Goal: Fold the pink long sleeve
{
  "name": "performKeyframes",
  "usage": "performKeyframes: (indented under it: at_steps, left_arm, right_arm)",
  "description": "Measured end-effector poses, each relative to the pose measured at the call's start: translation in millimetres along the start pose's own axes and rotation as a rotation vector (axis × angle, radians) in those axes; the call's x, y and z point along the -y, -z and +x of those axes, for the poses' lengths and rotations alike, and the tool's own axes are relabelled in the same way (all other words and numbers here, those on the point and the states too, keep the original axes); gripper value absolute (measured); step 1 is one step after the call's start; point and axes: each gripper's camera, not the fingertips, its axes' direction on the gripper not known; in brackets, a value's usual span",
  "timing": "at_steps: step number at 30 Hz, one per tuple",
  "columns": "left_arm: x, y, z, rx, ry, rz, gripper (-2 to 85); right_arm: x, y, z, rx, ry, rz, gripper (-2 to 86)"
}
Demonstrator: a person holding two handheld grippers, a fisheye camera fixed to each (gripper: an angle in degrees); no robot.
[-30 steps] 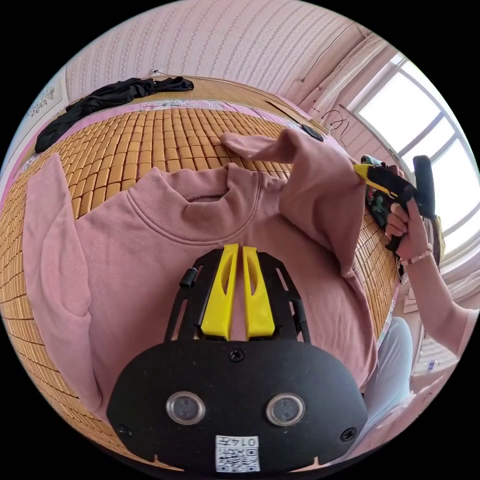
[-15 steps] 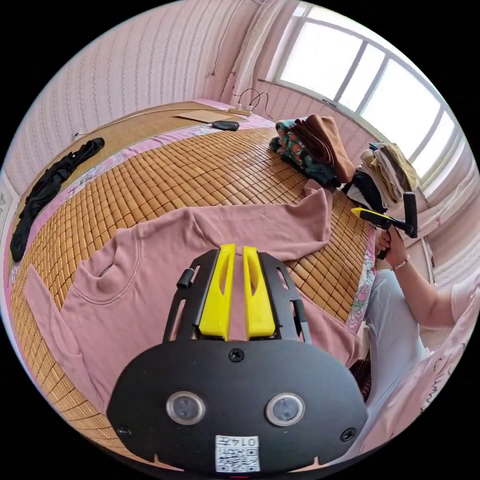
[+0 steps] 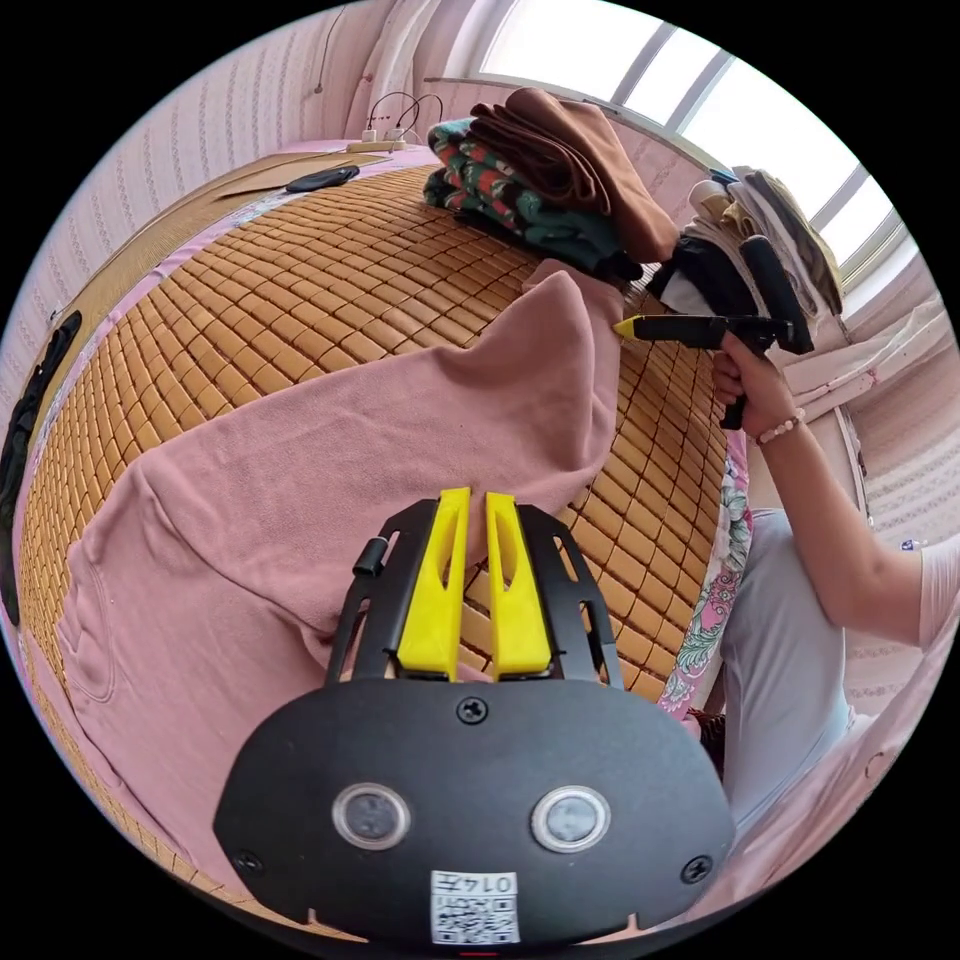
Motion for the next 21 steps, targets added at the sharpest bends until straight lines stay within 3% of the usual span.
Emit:
performKeyframes:
  at_steps: [4, 9, 14, 21]
  left_arm:
    - [3.0, -0.7, -3.5, -0.056, 0.062, 0.042, -0.3]
    - [10.0, -5.4, 5.6, -0.031, 0.070, 0.041, -0.9]
    - [8.4, 18.6, 9.7, -0.057, 0.059, 0.076, -0.9]
    - [16.4, 41.7, -9.9, 0.005, 0.089, 0.095, 0.6]
  right_arm:
    - [-11.9, 40.9, 16.1, -0.035, 0.019, 0.016, 0.5]
    - [-17.8, 35.8, 29.2, 0.009, 0.027, -0.292, -0.2]
    - [-8.4, 58.0, 10.5, 0.004, 0.107, -0.187, -0.4]
    - [-5.1, 37.9, 6.6, -0.170, 0.111, -0.324, -0.5]
